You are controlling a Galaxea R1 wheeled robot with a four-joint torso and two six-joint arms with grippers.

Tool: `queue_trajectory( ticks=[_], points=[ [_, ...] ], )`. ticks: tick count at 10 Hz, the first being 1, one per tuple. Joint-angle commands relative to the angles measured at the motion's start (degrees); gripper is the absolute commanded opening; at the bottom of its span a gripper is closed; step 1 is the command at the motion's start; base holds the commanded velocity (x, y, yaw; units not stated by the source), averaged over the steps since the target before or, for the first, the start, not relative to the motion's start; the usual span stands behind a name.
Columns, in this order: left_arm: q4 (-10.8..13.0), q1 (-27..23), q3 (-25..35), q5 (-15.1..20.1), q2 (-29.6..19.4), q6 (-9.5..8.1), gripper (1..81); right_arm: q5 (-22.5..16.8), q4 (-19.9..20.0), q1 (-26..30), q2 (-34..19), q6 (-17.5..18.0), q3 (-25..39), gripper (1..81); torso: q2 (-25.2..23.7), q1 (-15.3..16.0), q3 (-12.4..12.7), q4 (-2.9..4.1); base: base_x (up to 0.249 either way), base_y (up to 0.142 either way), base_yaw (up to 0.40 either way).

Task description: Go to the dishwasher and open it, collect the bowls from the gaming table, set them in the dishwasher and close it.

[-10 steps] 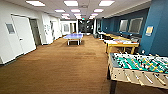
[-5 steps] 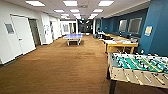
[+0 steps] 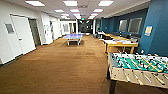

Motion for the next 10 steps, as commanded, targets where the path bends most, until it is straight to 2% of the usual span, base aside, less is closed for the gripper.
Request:
queue_trajectory(
  ticks=[1, 5, 10],
  points=[
    [-0.23, -3.40, -0.22, 2.57, -0.16, -0.11, 81.1, -2.33, -0.41, 2.66, -0.07, -0.32, 0.02, 81.1, 0.00, 0.02, 0.00, 0.00, 0.095, 0.000, 0.000],
    [-0.23, -3.40, -0.22, 2.57, -0.16, -0.11, 81.1, -2.33, -0.41, 2.66, 0.01, -0.32, 0.02, 81.1, -0.06, -0.13, 0.02, 0.00, 0.113, 0.000, 0.000],
    [-0.14, -3.22, -0.22, 2.48, -0.25, -0.02, 81.1, -2.33, -0.41, 3.10, 0.01, -0.32, 0.02, 81.1, -0.06, -0.11, 0.02, 0.00, 0.164, 0.000, 0.000]
  ],
)
